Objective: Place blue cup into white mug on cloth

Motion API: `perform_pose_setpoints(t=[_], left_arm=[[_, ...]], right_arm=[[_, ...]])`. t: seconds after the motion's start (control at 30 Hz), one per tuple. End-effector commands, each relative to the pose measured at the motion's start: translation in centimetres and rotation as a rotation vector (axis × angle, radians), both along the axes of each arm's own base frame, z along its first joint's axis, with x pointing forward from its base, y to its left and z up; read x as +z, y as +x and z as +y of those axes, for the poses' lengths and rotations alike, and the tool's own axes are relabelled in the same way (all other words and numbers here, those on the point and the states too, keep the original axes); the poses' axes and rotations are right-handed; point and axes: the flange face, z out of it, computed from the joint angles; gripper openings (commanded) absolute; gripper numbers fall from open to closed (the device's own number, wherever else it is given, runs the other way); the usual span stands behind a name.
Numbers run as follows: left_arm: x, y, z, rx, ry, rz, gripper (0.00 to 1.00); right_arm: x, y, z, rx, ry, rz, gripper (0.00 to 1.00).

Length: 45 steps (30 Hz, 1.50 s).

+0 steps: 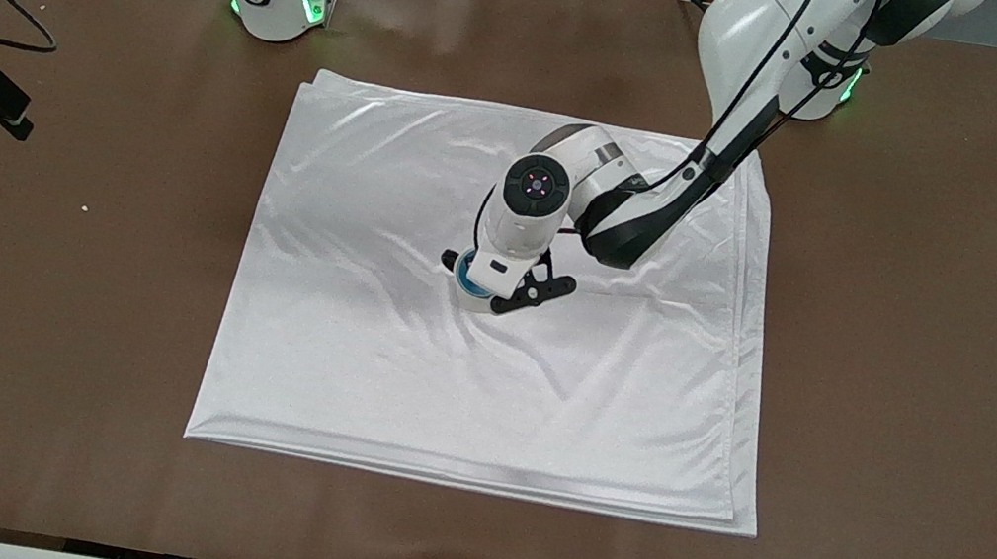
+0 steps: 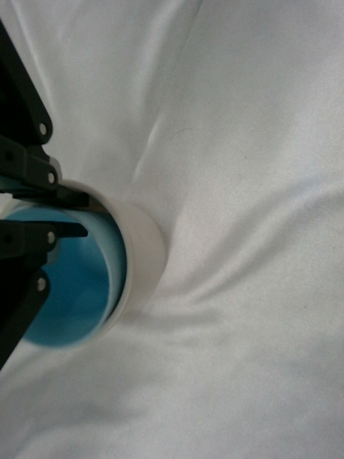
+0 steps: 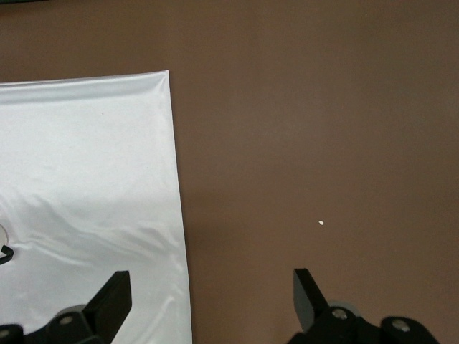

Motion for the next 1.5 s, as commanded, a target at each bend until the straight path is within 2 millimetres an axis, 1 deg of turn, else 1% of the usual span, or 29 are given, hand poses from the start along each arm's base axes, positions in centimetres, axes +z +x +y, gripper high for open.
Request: perform_pose_setpoints(t=[0.0, 0.33, 0.63, 0.8, 0.9, 1.0, 1.13, 1.3, 1.4, 1.47], left_arm=[[0.2, 0.3, -0.4, 0.005, 0.01, -0.026, 1.0], [0.5, 0.5, -0.2, 0.002, 0.007, -0.031, 1.0], [2.6, 1.3, 0.3, 0.015, -0.006, -0.055, 1.0], [2.9, 2.1, 1.3, 0.026, 0.006, -0.059, 1.0], [2.7, 3.6, 3.2, 0.044, 0.017, -0.063, 1.0], [2.2, 4.2, 4.4, 0.027, 0.043, -0.049, 1.0], [1.5, 5.8, 7.8, -0.049, 0.1, 0.003, 1.0], [0.9, 7.4, 11.5, -0.127, 0.13, 0.059, 1.0], [1.4, 8.9, 14.1, -0.149, 0.13, 0.071, 1.0], [1.3, 9.6, 15.6, -0.17, 0.131, 0.087, 1.0]], right_arm=[[1.1, -0.5, -0.4, -0.026, 0.009, -0.011, 1.0], [1.3, -0.3, -0.4, -0.024, 0.007, -0.02, 1.0], [1.7, -0.2, -1.0, -0.035, 0.007, -0.032, 1.0], [2.2, -0.1, -1.1, -0.036, 0.008, -0.043, 1.0], [2.2, -0.1, -1.1, -0.036, 0.006, -0.043, 1.0], [2.1, -0.1, -1.1, -0.036, 0.008, -0.043, 1.0], [2.1, -0.1, -1.1, -0.036, 0.008, -0.043, 1.0], [2.0, 0.0, -1.1, -0.036, 0.008, -0.043, 1.0], [2.0, 0.0, -1.1, -0.038, 0.008, -0.043, 1.0], [2.1, 0.0, -1.1, -0.036, 0.008, -0.049, 1.0]])
